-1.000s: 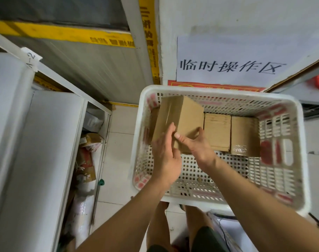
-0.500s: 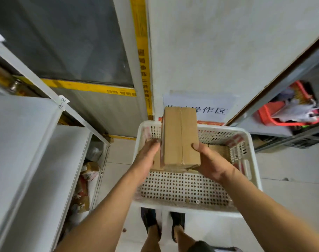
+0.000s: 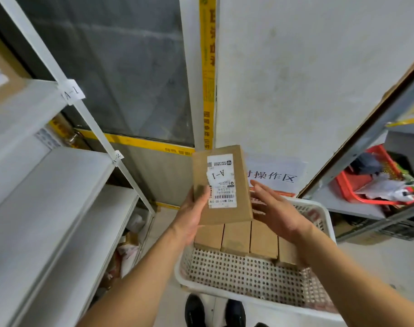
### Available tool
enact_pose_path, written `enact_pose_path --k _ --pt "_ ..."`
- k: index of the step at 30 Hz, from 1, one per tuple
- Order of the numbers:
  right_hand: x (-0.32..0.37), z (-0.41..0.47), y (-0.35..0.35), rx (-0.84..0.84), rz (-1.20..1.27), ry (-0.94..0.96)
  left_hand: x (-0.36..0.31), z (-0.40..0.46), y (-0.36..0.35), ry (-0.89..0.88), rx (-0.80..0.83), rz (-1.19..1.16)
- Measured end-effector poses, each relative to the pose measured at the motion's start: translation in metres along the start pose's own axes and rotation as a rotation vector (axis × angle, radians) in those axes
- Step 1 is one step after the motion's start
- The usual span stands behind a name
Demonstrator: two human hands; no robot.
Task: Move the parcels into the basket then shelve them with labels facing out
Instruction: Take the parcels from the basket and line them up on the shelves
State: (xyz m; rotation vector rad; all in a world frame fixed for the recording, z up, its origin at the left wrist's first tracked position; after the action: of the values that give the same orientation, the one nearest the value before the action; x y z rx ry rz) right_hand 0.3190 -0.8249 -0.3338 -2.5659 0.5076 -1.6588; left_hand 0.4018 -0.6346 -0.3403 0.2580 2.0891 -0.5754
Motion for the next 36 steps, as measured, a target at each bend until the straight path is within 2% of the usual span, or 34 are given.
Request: enact_pose_path --k 1,3,4,6,8,10,12,13,16,17,21,23,24,27,29,31,36 --pt "0.014 -0.003 -0.003 -0.047 -0.151 0.065 -0.008 -0.004 0.004 -0.047 -0.028 0.049" --pt "0.058 -0.007 -0.011 -0.157 -0.525 0.291 -0.032 -0.009 0.014 -0.14 -0.067 0.299" --pt "0.083 -0.006 -0.023 -0.155 -0.696 0.426 -0.045 -0.013 0.02 -0.16 -0.082 0.456" --pt "0.121 -0.004 -0.061 -0.025 -0.975 0.645 -0.07 -0.021 0.035 -0.164 -0.11 0.692" --pt "0.132 0.008 -0.098 0.173 -1.208 0.664 -0.089 -0.032 0.037 -0.163 -0.055 0.88" --pt "0.117 0.025 -0.122 0.373 -1.31 0.46 -0.101 -0.046 0.031 -0.135 0.027 1.118" --pt "0.091 0.033 -0.14 0.572 -1.246 0.234 -0.105 -0.059 0.032 -0.082 0.063 1.246" --pt "0.081 0.034 -0.149 0.637 -1.199 0.193 -0.105 -0.064 0.036 -0.056 0.067 1.256" --pt "0.072 0.038 -0.166 0.65 -1.025 0.231 -0.109 -0.083 0.057 -0.07 -0.039 1.179" --pt "0.07 0.039 -0.17 0.627 -0.98 0.245 -0.115 -0.091 0.07 -0.113 -0.14 1.126" --pt "0.051 0.046 -0.185 0.507 -0.682 0.195 -0.141 -0.155 0.133 -0.355 -0.729 0.969" --pt "0.037 0.048 -0.199 0.447 -0.439 0.125 -0.123 -0.195 0.165 -0.321 -0.913 0.74" --pt "0.031 0.047 -0.208 0.424 -0.33 0.092 -0.106 -0.21 0.178 -0.28 -0.949 0.607" --pt "0.019 0.032 -0.249 0.411 -0.142 0.021 -0.055 -0.237 0.194 -0.173 -0.877 0.264" --pt "0.012 0.018 -0.283 0.443 -0.106 0.004 -0.038 -0.249 0.199 -0.184 -0.811 0.119" --pt "0.008 -0.001 -0.319 0.482 -0.083 0.012 -0.041 -0.265 0.205 -0.297 -0.784 0.093" --pt "0.005 -0.051 -0.398 0.61 -0.167 0.102 -0.065 -0.338 0.246 -0.532 -0.854 0.155"
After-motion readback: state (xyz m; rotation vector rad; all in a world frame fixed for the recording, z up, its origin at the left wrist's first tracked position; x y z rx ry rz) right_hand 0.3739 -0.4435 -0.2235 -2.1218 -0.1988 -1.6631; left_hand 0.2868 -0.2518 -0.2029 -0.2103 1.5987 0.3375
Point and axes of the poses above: each hand's wrist, its own z-axis towards the middle knuckle, its own y-axis out of the back of the hand, x = y × z, the point moved 10 cm from there along z, towards the middle knuckle, and after that the axes turned 1 degree about -z, right-handed, at the moved point
